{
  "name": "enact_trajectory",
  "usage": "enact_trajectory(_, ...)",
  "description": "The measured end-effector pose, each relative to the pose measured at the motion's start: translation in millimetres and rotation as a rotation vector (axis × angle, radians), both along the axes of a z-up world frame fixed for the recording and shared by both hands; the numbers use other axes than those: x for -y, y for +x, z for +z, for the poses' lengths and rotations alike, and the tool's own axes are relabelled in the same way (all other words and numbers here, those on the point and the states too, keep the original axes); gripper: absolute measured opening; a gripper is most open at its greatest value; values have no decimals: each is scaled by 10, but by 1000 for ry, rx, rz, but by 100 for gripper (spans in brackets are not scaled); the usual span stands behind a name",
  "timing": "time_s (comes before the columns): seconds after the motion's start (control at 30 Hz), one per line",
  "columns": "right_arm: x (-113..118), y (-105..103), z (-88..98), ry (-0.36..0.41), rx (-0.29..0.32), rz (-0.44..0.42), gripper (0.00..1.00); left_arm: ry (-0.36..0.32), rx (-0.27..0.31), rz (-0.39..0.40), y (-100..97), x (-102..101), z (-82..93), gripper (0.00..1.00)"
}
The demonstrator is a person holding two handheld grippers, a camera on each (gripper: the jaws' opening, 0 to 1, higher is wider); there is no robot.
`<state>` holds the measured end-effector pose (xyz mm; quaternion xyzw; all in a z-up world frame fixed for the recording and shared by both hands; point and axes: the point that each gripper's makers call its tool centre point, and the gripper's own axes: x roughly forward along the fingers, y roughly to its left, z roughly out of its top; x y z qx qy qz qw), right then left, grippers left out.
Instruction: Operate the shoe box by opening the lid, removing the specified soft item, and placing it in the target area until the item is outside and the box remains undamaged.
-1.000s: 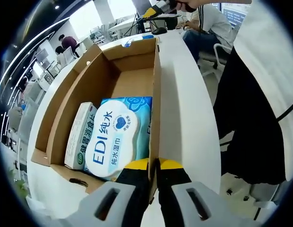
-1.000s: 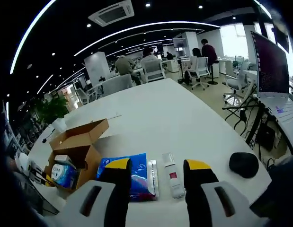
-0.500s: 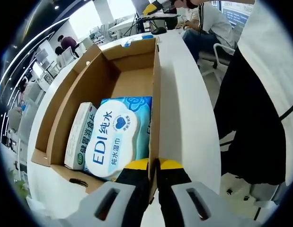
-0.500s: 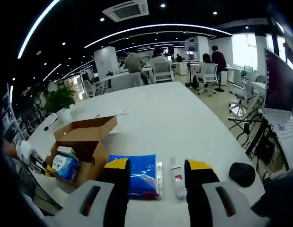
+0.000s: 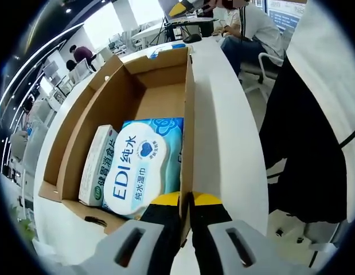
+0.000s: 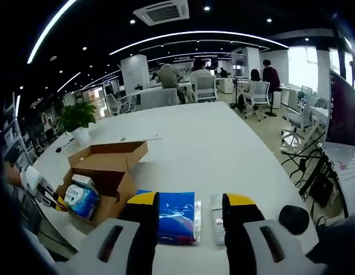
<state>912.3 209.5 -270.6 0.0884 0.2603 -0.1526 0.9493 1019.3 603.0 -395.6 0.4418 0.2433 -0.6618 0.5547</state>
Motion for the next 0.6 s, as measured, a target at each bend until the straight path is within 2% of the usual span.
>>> enact_trajectory(0.27, -24, 5, 7, 6, 0, -7, 41, 0, 0, 0, 6, -1, -2, 5)
enact_trajectory(0.6, 65, -137, 95, 6, 3, -42, 40, 2, 0, -8, 7, -2, -6, 4)
